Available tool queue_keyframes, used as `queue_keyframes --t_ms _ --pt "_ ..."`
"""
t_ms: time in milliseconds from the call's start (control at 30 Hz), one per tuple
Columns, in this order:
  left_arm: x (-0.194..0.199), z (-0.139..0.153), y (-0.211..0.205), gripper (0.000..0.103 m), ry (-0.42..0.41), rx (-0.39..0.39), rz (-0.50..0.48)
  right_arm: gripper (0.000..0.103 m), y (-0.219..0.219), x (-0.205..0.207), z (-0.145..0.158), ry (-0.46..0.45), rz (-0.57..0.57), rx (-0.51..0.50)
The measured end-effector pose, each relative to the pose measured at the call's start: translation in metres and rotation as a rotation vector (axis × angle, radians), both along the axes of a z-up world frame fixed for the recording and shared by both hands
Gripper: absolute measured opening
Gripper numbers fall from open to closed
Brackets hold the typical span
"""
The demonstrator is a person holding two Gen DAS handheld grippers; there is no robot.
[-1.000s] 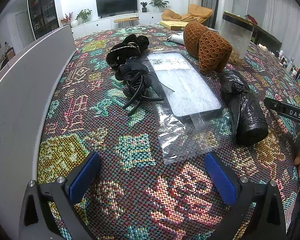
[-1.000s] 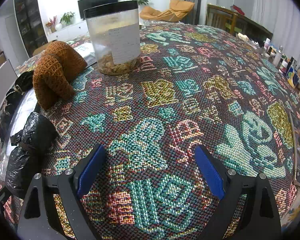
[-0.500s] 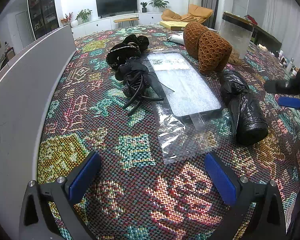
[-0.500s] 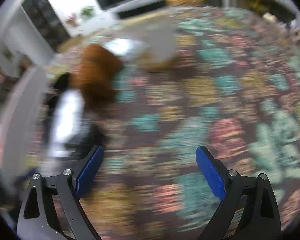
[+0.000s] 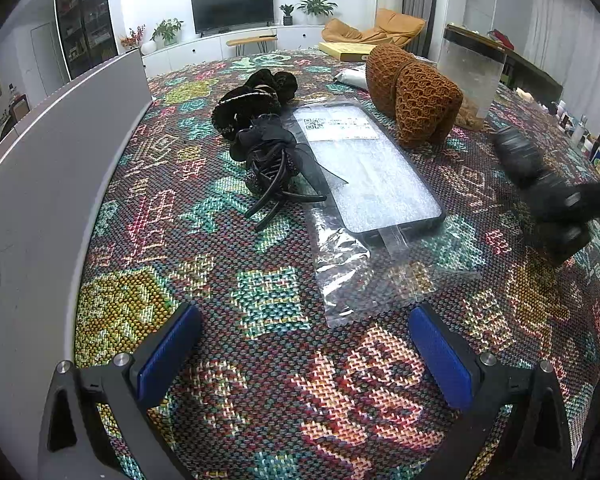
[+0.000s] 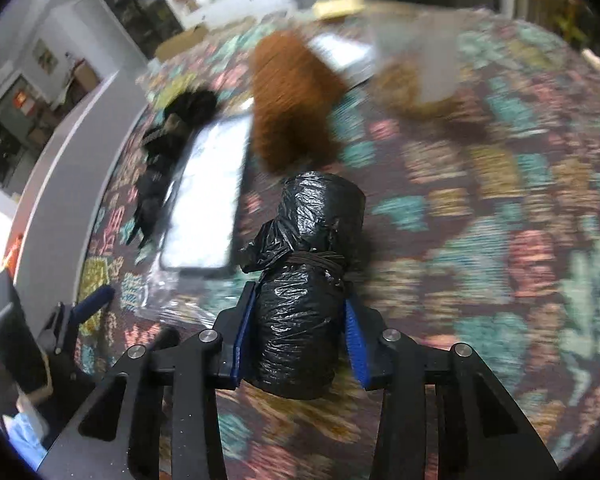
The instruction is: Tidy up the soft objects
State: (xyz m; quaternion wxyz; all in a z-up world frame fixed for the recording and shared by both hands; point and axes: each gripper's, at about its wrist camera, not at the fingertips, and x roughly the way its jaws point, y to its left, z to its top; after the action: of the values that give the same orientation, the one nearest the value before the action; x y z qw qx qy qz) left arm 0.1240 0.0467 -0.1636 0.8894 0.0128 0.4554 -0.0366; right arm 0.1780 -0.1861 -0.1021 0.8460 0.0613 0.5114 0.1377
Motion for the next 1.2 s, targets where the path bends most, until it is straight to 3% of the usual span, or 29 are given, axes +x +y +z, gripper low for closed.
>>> queue_keyframes --t_ms 100,300,433,533,600,667,800,900,1200 --pt "0.000 0.000 0.000 0.103 0.000 0.000 0.000 0.042 -0.031 0.007 0.012 -0.065 -0.079 -0.068" --pt "0.000 0.000 0.000 0.103 0.000 0.000 0.000 0.042 -0.082 0.066 0.005 -0.118 -0.201 -0.190" --pt "0.000 0.000 0.000 0.103 0.000 0.000 0.000 0.042 -0.087 0.099 0.003 -0.180 -0.222 -0.203" --pt "0.000 0.000 0.000 0.103 0.000 0.000 0.000 0.042 -0.085 0.114 -0.015 -0.168 -0.230 -0.226" --pt "0.000 0.000 0.000 0.103 0.000 0.000 0.000 0.052 -0.086 0.121 -0.029 -0.148 -0.239 -0.209" --pt "0.000 0.000 0.000 0.103 0.000 0.000 0.001 0.074 -0.085 0.120 -0.038 -0.132 -0.248 -0.199" --pt "0.000 0.000 0.000 0.103 0.000 0.000 0.001 0.081 -0.079 0.113 -0.040 -0.170 -0.238 -0.254" --pt "0.000 0.000 0.000 0.103 0.000 0.000 0.001 0.087 -0.086 0.117 -0.041 -0.150 -0.269 -0.236" --pt "0.000 -0.001 0.000 0.103 0.000 0.001 0.001 0.090 -0.087 0.121 -0.042 -0.152 -0.274 -0.236"
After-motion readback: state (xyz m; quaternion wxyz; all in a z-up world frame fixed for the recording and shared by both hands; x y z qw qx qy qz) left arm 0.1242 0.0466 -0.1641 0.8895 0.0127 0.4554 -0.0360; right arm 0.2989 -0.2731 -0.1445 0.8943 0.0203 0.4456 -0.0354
